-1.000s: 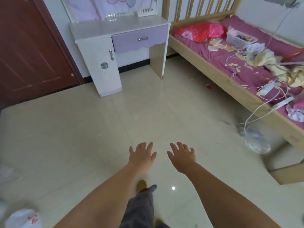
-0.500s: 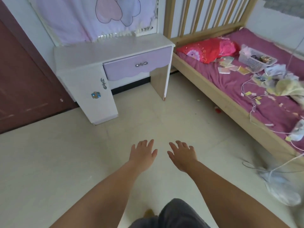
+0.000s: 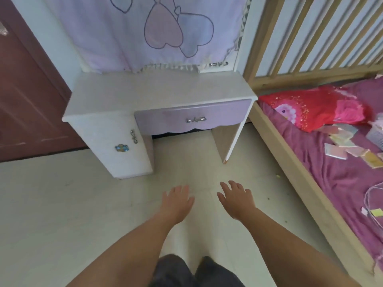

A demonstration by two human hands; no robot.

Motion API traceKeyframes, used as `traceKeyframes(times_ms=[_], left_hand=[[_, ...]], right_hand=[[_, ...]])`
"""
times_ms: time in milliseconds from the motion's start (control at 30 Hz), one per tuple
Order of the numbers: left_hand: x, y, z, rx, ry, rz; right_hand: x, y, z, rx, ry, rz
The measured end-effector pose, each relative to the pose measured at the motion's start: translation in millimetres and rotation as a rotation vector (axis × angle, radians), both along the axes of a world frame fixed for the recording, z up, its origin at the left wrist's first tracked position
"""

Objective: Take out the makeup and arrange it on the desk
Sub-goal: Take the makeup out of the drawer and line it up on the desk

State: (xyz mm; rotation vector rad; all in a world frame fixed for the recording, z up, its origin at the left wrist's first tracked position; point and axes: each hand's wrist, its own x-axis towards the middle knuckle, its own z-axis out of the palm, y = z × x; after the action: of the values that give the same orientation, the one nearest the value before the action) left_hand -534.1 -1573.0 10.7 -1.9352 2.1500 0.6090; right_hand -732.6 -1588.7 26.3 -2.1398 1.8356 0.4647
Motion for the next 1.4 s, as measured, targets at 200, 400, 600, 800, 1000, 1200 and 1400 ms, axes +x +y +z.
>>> traceKeyframes(times_ms=[200, 400, 600, 800, 1000, 1200, 1400], left_hand=[[-9.2, -111.6, -10.1, 0.066, 0.005, 0.117], [-6.4, -244.5, -18.4, 0.079, 0.193, 0.298], [-0.6, -363.0, -40.9, 0.252, 0.526, 0.717], [-10.6, -425.2, -76.0, 0.31, 0.965, 1.229], [-16.4, -431.0, -93.9, 0.348, 1.215, 1.476], [-31.7, -408.9, -94.5, 0.331, 1.273, 1.647], [-55.3, -351.3, -101.4, 0.304, 1.289, 1.752]], right_hand=[[3.6, -129.5, -10.7, 0.017, -0.034, 0.088], [15.7, -264.8, -33.1, 0.038, -0.096, 0.032], [38.2, -379.1, -52.8, 0.19, -0.333, -0.281], [55.5, -446.4, -95.4, 0.32, -0.488, -0.438], [60.4, -451.6, -121.2, 0.432, -0.911, -0.845], [49.7, -425.9, -122.4, 0.447, -0.911, -0.889], [26.9, -370.1, -125.5, 0.533, -0.875, -0.933]])
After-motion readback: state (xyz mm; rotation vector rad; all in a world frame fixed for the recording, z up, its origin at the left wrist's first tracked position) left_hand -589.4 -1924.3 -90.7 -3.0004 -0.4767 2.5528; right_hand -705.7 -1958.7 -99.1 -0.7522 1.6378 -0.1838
